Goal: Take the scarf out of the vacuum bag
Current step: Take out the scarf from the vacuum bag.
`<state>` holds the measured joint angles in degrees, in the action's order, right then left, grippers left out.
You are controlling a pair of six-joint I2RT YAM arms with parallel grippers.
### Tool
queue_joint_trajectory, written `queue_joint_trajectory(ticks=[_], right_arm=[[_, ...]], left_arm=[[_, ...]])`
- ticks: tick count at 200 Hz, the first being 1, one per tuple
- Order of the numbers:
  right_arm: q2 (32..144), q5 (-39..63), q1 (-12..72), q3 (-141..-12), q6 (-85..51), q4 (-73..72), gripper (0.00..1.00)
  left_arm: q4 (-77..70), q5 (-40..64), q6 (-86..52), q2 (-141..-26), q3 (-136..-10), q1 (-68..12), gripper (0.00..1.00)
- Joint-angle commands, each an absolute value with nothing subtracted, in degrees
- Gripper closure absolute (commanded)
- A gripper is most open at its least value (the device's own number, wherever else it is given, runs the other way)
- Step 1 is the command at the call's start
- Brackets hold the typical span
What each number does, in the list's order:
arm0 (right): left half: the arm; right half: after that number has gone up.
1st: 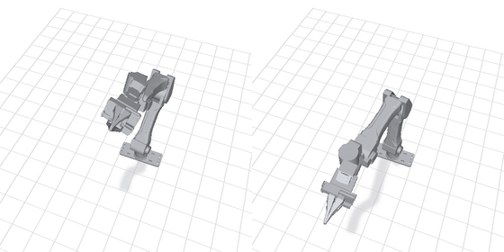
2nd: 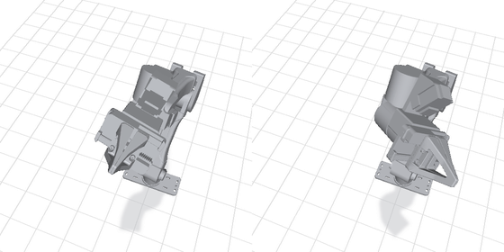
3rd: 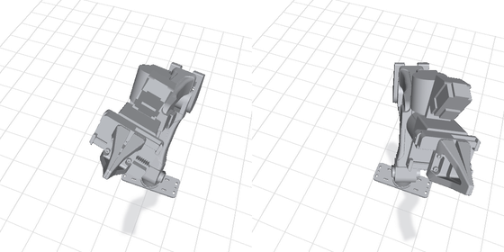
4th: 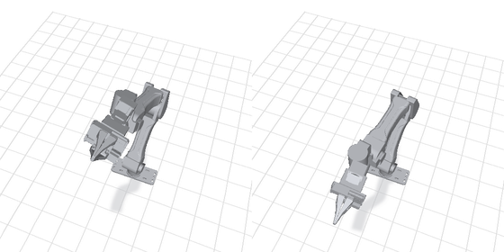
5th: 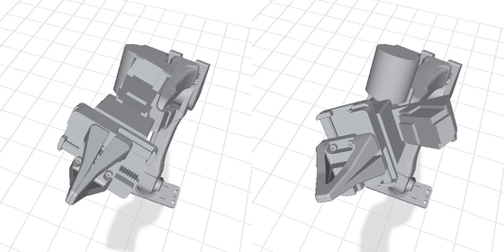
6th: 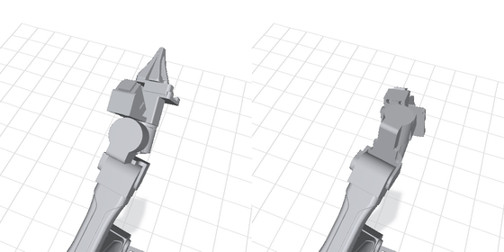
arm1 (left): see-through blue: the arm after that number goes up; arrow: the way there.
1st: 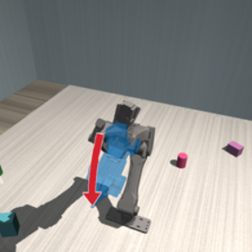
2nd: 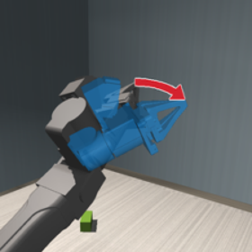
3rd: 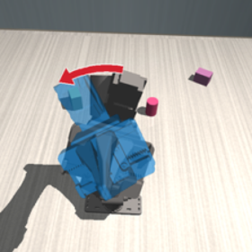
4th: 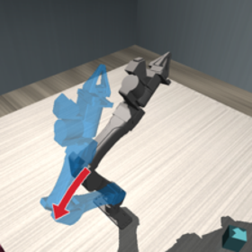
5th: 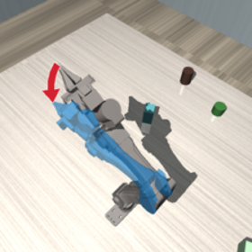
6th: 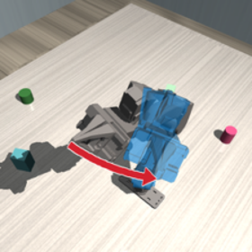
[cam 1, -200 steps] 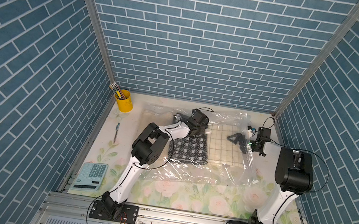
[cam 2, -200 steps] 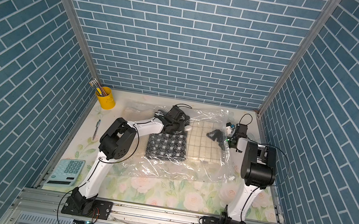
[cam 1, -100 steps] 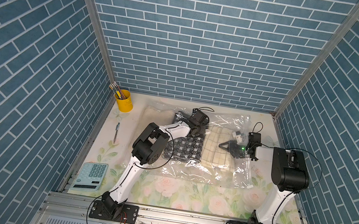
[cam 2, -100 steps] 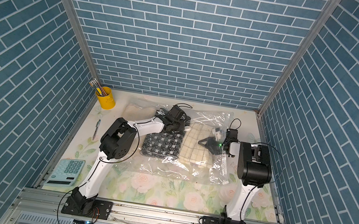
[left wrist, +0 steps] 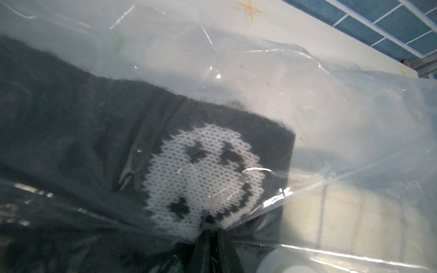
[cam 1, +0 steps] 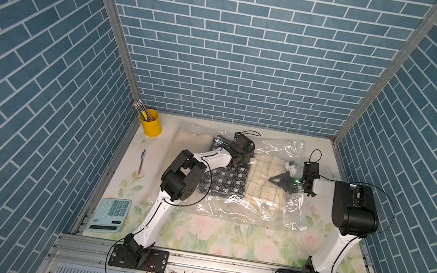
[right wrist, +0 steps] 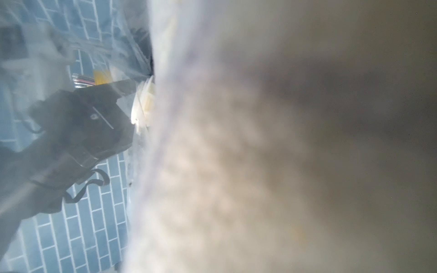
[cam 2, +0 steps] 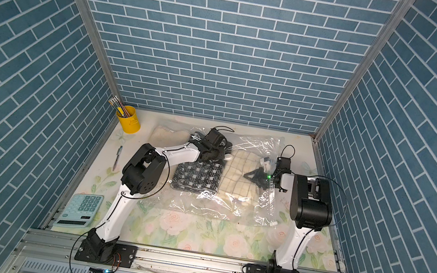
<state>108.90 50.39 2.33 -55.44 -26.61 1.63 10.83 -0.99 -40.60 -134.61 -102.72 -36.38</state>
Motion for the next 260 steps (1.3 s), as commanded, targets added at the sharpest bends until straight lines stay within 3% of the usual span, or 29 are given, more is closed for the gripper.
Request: queue_joint_trajectory(ticks=[1, 148, 186, 260], right_arm=[[105.5, 41.1, 0.0, -56.1, -23.1, 7.4, 1.00], [88.9, 9.3, -11.4, -58.3, -26.0, 17.6, 1.00], [87.9, 6.9, -12.8, -60.6, -28.1, 16.7, 1.00], [86.5, 7.8, -14.2, -59.6, -36.4, 1.2, 1.00]], left_arm=[[17.1, 0.6, -40.9, -138.0, -100.3, -37.1, 0.87], [16.6, 0.3, -41.1, -137.8, -99.7, -37.0, 0.86], [16.0, 0.5, -41.6, -137.1, -98.6, -37.0, 0.86], [14.6, 0.9, -42.3, -135.8, -96.3, -37.2, 0.85]])
